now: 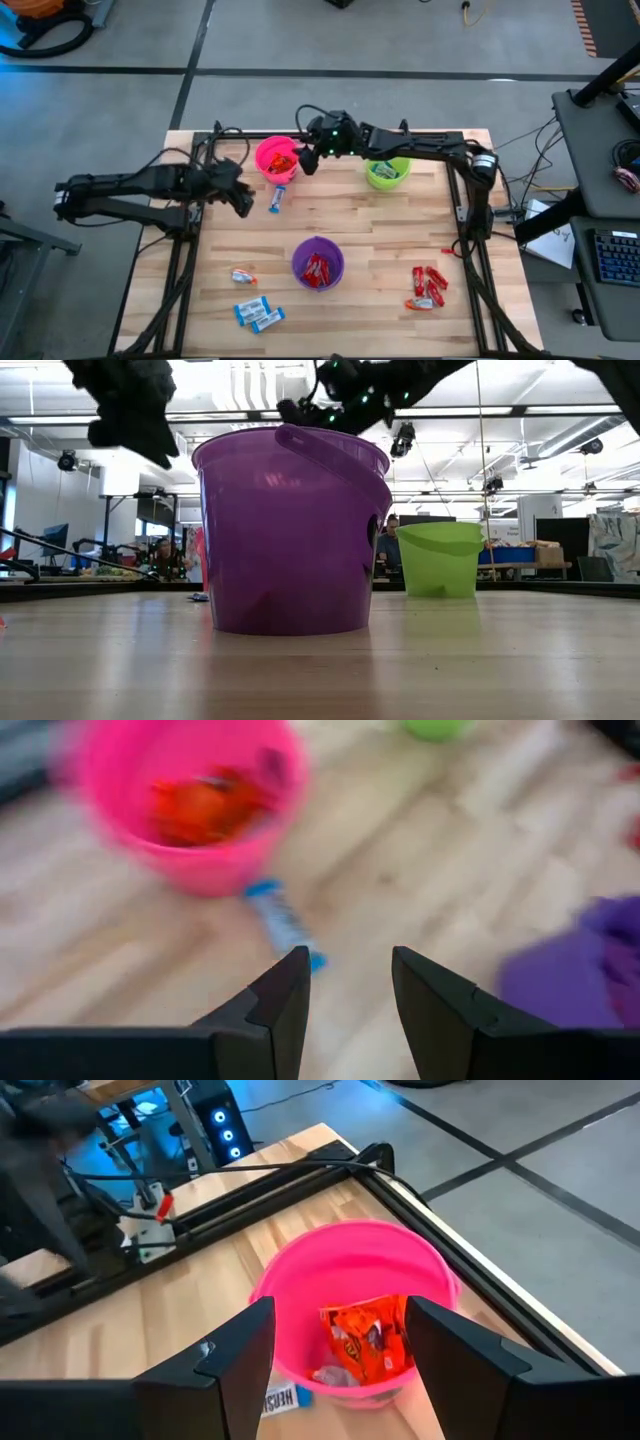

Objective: Sort candy
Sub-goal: Put the white-blue chocolate into the green bucket

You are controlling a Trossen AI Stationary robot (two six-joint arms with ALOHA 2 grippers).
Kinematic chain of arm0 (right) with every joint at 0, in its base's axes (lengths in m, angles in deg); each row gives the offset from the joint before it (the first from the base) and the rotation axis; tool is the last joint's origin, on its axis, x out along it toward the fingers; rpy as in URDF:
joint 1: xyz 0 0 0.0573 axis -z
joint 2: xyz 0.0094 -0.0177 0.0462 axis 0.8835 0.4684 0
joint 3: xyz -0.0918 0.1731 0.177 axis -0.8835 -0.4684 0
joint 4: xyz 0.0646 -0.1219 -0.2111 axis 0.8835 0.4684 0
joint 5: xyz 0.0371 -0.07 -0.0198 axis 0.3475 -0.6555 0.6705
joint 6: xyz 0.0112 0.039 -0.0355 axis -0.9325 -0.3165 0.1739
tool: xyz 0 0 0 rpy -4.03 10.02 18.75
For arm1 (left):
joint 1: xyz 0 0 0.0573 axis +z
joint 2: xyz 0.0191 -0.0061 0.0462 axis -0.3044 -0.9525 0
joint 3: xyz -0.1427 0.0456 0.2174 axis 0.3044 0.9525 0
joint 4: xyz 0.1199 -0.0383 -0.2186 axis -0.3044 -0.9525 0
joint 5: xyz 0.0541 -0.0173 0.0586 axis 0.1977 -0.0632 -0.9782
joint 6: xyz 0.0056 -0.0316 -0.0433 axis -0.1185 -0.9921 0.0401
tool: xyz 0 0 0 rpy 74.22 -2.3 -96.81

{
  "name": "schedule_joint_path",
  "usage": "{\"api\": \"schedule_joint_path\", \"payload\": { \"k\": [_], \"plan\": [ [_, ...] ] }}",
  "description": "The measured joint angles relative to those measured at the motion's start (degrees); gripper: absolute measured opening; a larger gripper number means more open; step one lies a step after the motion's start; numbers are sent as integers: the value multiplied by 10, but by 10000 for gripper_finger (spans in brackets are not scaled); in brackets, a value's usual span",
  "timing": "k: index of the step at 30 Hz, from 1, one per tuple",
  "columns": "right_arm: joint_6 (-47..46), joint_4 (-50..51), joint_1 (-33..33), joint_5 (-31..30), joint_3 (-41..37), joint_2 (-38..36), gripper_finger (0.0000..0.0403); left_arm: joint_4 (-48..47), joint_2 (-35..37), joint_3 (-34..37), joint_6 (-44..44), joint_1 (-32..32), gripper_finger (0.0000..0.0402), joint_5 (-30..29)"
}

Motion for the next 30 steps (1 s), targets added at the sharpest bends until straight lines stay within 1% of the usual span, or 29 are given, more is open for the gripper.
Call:
{"api": "schedule_joint_path", "payload": {
  "k": [3,5,9,12,14,18,21,24,28,30],
  "plan": [
    [2,30,-3,0,0,-27,216,115,8,71,2,-13,125,56],
    [2,56,-6,0,0,-45,216,216,10,123,21,-24,122,74],
    [1,93,-18,0,0,-75,216,419,1,226,63,-41,115,72],
    [-7,110,-30,-1,0,-93,216,515,-16,288,64,-40,114,66],
    [-9,114,-38,-3,0,-103,216,545,-30,315,63,-40,114,41],
    [-13,123,-52,-31,0,-118,214,558,-58,341,57,-40,128,7],
    [-12,128,-60,-56,0,-126,214,560,-82,342,56,-40,155,-38],
    [-8,129,-63,-73,0,-130,214,570,-106,340,58,-40,191,-84],
    [-8,130,-64,-76,0,-130,214,573,-144,340,60,-41,235,-121],
    [-6,130,-63,-76,0,-130,214,587,-166,340,71,-41,248,-125]
  ]
}}
